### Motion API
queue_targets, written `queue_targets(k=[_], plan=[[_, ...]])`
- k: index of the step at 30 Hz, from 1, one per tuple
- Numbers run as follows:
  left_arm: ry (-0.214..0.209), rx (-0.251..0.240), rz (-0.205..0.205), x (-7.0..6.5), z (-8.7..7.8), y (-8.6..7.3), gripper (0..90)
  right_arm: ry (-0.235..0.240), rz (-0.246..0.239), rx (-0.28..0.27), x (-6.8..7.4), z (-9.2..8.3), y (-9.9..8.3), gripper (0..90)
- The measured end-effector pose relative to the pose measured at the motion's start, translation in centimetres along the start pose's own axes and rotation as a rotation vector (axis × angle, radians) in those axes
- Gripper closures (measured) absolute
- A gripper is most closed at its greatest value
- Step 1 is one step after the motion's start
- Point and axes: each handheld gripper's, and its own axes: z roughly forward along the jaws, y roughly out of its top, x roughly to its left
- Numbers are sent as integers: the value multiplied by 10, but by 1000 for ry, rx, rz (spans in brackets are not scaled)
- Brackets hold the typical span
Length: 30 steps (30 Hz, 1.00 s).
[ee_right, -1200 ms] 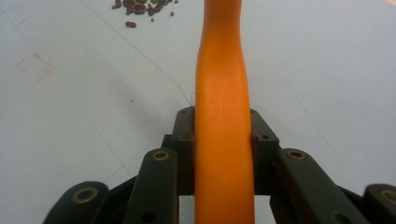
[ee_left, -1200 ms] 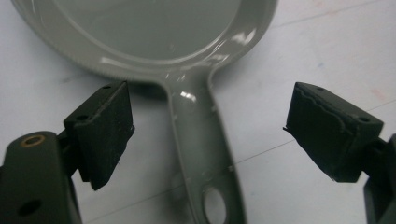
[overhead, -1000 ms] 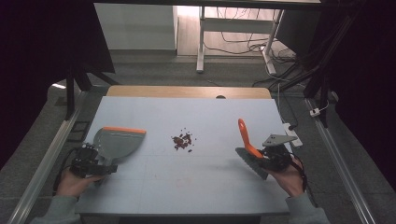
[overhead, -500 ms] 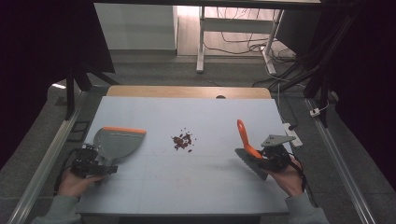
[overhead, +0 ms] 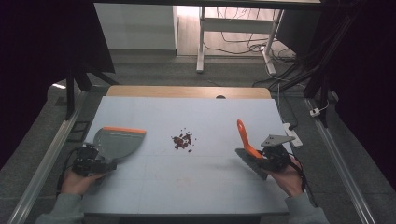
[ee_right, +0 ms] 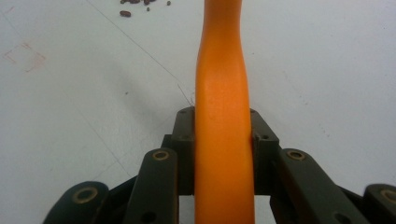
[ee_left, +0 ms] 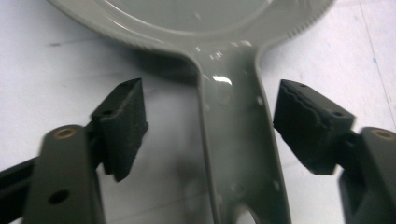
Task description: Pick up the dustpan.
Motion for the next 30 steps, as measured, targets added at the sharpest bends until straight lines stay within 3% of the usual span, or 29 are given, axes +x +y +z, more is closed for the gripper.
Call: queue_targets(k=[7, 8, 14, 15, 22, 24, 30], plan=[[25, -5, -9, -1, 5, 3, 378, -3, 2, -1, 1, 0, 1, 701], [21, -9, -12, -1, 5, 3, 434, -4, -1, 2, 1, 1, 0, 701], [16, -25, -30, 0, 4, 3, 548, -8, -7, 10, 2, 2, 0, 700], [13, -28, -30, 0, 3, 3, 605, -8, -7, 9, 2, 2, 0, 701], [10, -48, -21, 3, 3, 2, 610, -7, -9, 9, 3, 4, 0, 701], [24, -69, 16, 2, 1, 1, 613, -6, -9, 9, 3, 4, 0, 701], [13, -122, 40, 9, -4, -1, 615, -9, -9, 7, 5, 4, 2, 701]])
